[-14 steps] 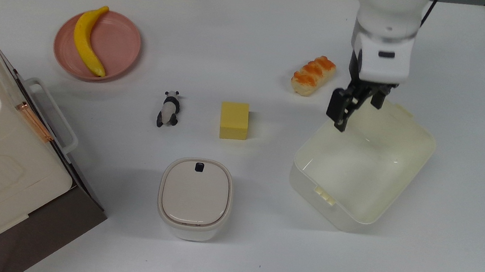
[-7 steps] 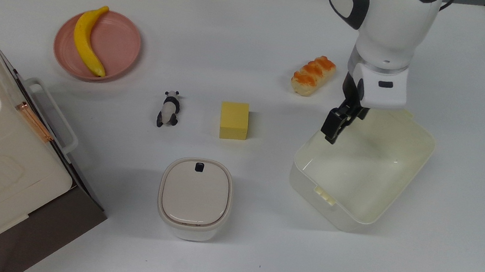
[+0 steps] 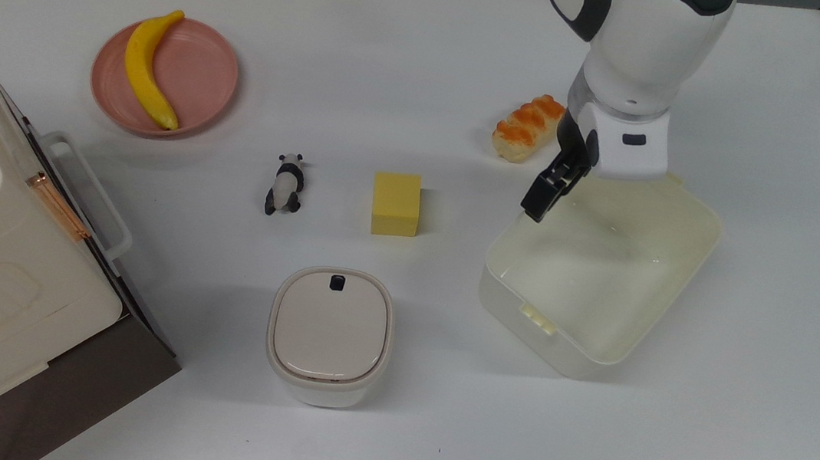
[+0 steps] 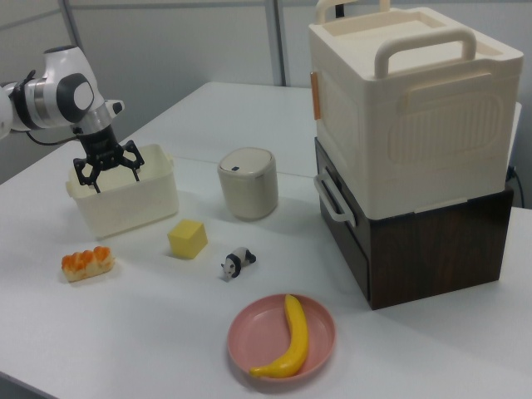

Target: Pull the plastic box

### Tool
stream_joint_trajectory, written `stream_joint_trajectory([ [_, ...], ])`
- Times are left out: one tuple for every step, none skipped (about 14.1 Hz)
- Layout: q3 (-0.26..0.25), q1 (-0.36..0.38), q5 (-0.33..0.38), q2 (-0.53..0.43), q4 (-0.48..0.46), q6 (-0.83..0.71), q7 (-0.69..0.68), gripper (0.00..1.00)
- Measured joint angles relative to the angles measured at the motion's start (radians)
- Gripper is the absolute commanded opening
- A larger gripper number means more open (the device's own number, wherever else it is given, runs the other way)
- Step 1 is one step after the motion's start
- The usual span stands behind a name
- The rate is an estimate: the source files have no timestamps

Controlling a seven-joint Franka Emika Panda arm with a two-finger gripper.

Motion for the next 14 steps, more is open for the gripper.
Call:
stream_joint_trajectory([
  [-0.001,-0.003,0.000,-0.008,0.001,-0.019,-0.001,1.00],
  [-0.001,-0.007,0.000,-0.021,0.001,-0.040,-0.008,1.00],
  [-0.001,-0.011,0.000,-0.031,0.001,-0.058,-0.019,1.00],
  [-0.001,-0.014,0.000,-0.040,0.001,-0.074,-0.022,1.00],
  [-0.001,-0.016,0.000,-0.047,0.001,-0.080,-0.022,1.00],
  [-0.001,-0.019,0.001,-0.054,0.001,-0.080,-0.021,1.00],
  [-0.001,-0.022,0.016,-0.064,0.003,-0.080,0.003,1.00],
  [-0.002,-0.027,0.037,-0.084,0.005,-0.080,0.053,1.00],
  [-0.002,-0.034,0.048,-0.111,0.007,-0.080,0.126,1.00],
  [-0.003,-0.044,0.051,-0.145,0.008,-0.083,0.254,1.00],
  [-0.004,-0.059,0.051,-0.180,0.008,-0.117,0.389,1.00],
  [-0.005,-0.077,0.051,-0.211,0.008,-0.167,0.492,1.00],
  [-0.006,-0.099,0.051,-0.240,0.008,-0.221,0.557,1.00],
  [-0.008,-0.132,0.051,-0.267,0.009,-0.278,0.585,1.00],
])
